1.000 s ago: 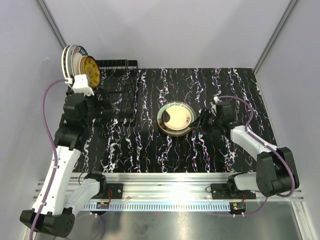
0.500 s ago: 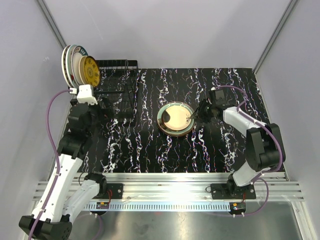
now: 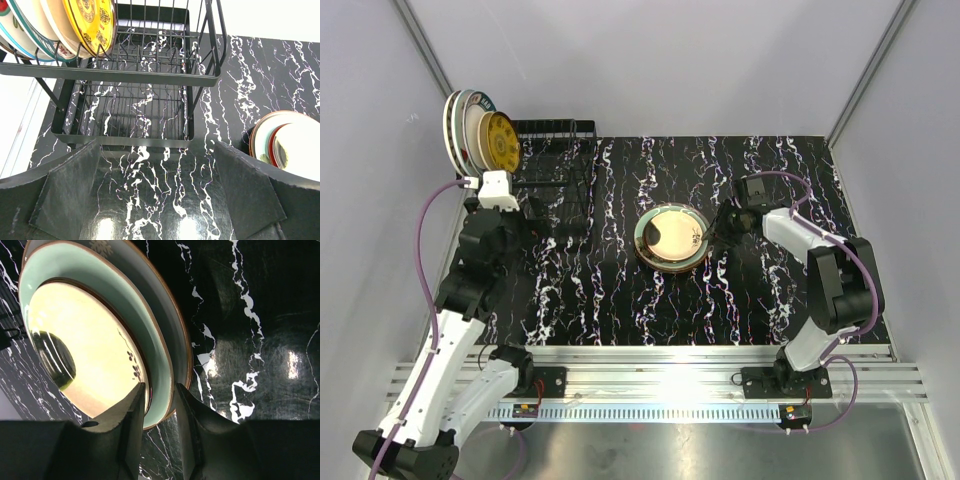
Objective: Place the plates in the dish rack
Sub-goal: Grab a plate with the right arm
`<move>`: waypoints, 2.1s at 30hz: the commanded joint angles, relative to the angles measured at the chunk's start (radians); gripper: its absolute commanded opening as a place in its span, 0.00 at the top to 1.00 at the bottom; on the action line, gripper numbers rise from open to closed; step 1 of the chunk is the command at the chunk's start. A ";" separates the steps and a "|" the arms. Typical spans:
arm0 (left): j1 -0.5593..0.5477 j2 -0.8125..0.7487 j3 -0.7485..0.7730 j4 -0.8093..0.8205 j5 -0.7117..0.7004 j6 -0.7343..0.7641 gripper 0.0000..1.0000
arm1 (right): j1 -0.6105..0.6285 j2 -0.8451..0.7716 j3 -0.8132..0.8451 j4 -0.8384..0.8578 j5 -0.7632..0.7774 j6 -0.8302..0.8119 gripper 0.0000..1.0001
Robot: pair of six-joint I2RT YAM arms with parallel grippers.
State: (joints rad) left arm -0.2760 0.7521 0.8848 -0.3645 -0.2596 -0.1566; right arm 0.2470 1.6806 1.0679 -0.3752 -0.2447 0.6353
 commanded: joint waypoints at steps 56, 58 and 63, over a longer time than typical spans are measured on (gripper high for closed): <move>-0.017 -0.048 0.013 0.047 -0.035 0.012 0.01 | 0.069 0.013 0.056 -0.010 0.041 0.001 0.69; -0.017 -0.046 0.011 0.044 -0.033 0.012 0.01 | 0.072 0.025 0.055 -0.008 0.039 0.001 0.67; -0.017 -0.045 0.011 0.045 -0.033 0.012 0.01 | 0.072 0.042 0.050 -0.004 0.045 0.001 0.71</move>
State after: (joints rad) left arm -0.2882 0.7197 0.8848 -0.3649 -0.2775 -0.1539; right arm 0.3069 1.7107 1.0931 -0.4007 -0.2249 0.6369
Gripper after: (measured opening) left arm 0.987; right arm 0.294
